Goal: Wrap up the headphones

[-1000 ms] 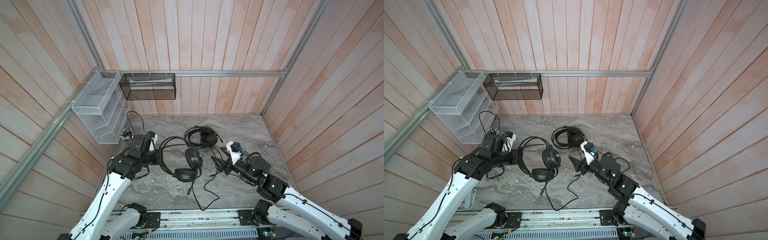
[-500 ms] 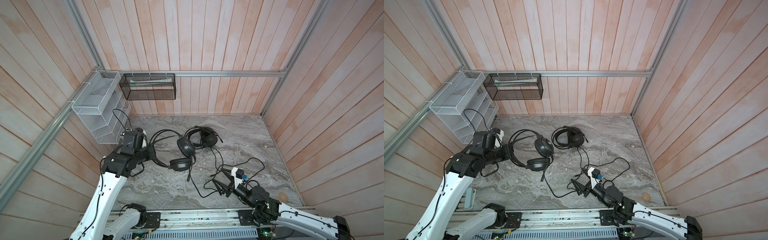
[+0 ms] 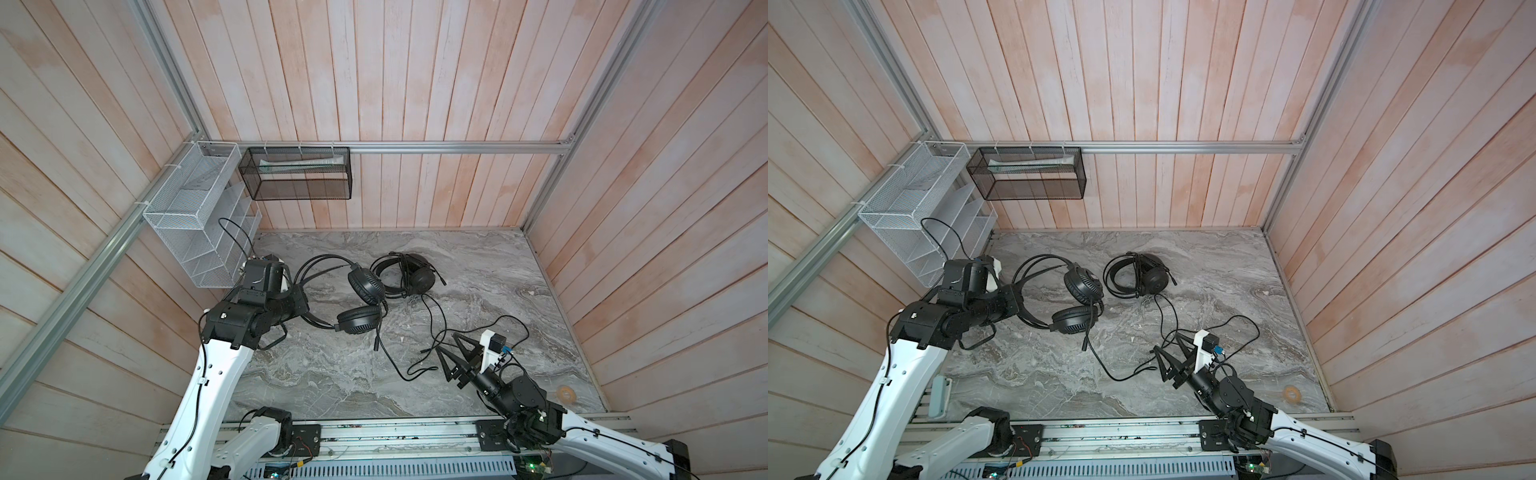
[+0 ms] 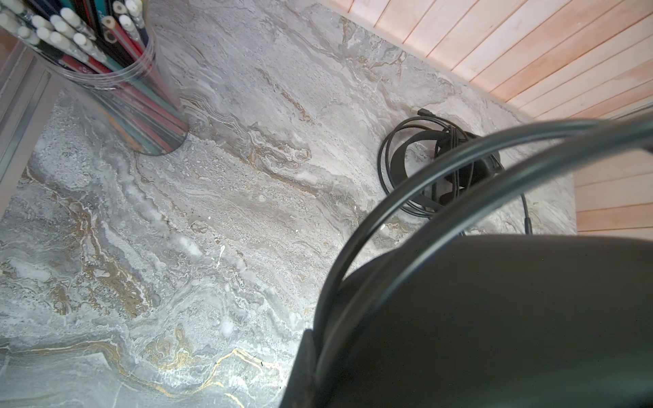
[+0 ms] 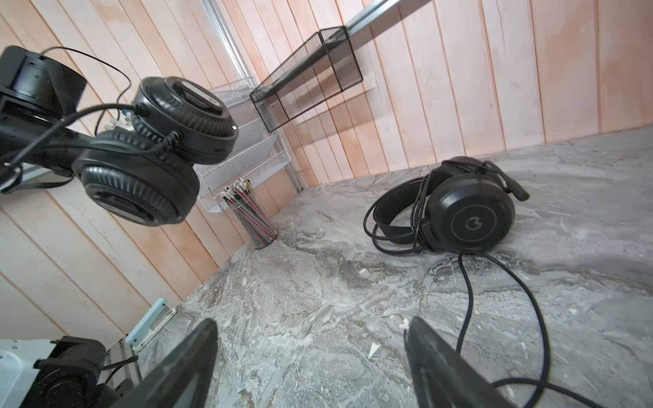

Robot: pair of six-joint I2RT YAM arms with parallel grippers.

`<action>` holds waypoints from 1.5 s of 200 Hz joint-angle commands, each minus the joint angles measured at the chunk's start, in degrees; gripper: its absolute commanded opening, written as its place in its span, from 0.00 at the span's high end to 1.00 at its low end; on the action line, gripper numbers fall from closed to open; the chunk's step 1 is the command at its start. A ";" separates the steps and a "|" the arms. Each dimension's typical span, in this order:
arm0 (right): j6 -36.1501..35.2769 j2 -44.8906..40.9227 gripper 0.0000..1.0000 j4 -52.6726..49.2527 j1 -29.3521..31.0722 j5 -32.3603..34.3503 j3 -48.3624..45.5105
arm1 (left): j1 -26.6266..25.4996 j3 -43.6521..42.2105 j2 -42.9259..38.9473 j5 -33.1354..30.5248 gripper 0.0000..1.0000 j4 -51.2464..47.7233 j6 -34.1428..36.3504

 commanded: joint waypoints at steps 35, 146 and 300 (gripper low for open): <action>7.75 21.90 0.18 -14.00 0.32 -0.98 12.23 | 3.99 -0.87 0.74 6.63 1.00 2.81 -6.22; 6.92 26.36 0.23 -16.98 0.40 -12.86 18.08 | 8.80 -4.73 -0.89 7.21 1.00 3.87 -12.48; 0.56 48.23 0.33 5.07 0.75 -17.65 14.08 | 10.71 -7.08 -2.38 9.00 1.00 5.46 -14.43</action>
